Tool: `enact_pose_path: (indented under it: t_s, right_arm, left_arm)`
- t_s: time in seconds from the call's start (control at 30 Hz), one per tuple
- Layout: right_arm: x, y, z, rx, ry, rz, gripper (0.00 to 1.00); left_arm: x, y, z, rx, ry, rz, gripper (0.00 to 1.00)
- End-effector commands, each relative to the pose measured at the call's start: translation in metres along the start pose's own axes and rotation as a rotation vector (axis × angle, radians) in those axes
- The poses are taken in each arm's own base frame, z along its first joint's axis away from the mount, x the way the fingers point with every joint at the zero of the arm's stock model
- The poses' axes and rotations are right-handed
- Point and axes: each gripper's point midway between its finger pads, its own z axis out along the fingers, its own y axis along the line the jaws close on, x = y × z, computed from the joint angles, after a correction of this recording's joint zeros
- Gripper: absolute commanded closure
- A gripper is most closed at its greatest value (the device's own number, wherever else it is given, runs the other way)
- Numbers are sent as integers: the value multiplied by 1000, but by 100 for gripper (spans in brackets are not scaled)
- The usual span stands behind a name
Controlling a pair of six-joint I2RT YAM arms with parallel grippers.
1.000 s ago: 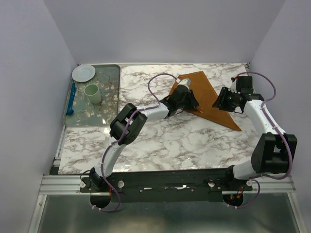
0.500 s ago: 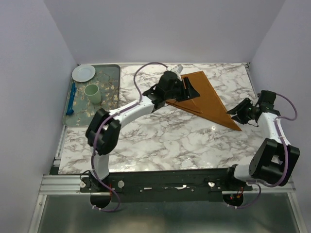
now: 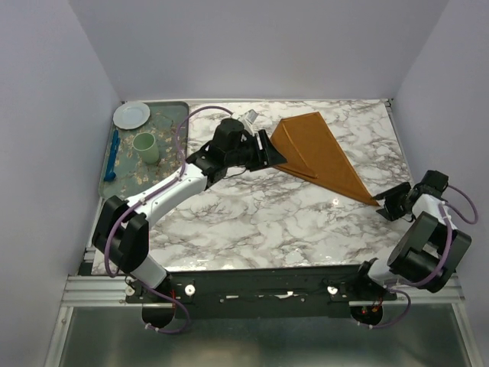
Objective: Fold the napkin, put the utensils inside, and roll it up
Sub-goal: Fold the napkin
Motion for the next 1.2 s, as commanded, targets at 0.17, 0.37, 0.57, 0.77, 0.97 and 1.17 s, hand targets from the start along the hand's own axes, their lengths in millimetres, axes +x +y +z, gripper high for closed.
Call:
enact_pose_path:
  t_s: [0.17, 0.37, 0.57, 0.77, 0.97, 1.17]
  right_arm:
    - [-7, -18, 21, 40, -42, 26, 44]
    - [-9, -23, 33, 53, -43, 57, 48]
    - [-7, -21, 37, 26, -44, 79, 52]
    - [-12, -13, 34, -18, -66, 30, 75]
    - [-27, 29, 5, -202, -159, -183, 92]
    - [-22, 111, -34, -392, -225, -481, 99]
  left_arm:
    - [-7, 25, -15, 4, 36, -26, 37]
    - [-8, 26, -13, 5, 39, -31, 37]
    - [-10, 32, -12, -16, 34, -33, 34]
    - [-14, 45, -9, -55, 14, -26, 25]
    - [-15, 69, -2, -124, 2, -33, 25]
    - [-12, 94, 16, -175, 32, -61, 25]
